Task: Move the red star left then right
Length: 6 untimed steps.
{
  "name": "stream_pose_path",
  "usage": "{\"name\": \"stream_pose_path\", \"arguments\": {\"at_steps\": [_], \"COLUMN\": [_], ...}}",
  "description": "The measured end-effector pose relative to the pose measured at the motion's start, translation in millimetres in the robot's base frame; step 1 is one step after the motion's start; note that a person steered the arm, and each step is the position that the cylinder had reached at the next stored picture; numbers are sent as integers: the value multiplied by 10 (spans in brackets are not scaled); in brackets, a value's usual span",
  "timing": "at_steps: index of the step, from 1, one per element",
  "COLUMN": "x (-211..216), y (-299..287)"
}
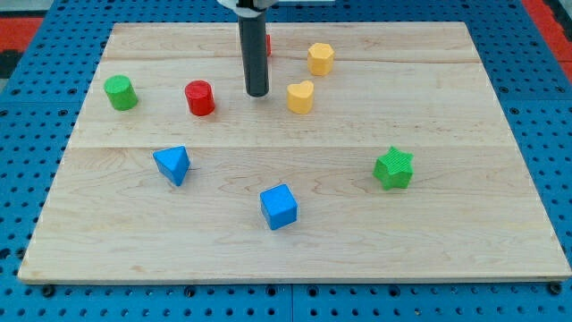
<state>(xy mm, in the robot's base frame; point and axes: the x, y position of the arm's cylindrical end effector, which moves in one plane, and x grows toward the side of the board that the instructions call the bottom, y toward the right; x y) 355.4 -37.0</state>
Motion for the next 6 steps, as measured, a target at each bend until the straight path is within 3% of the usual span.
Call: {"name": "stream_pose_path", "arguments": {"at_steps": [1, 2, 4, 5, 6], "x": [23, -46, -1026, -1283, -1174], "y": [515, -184, 237, 116, -266]}}
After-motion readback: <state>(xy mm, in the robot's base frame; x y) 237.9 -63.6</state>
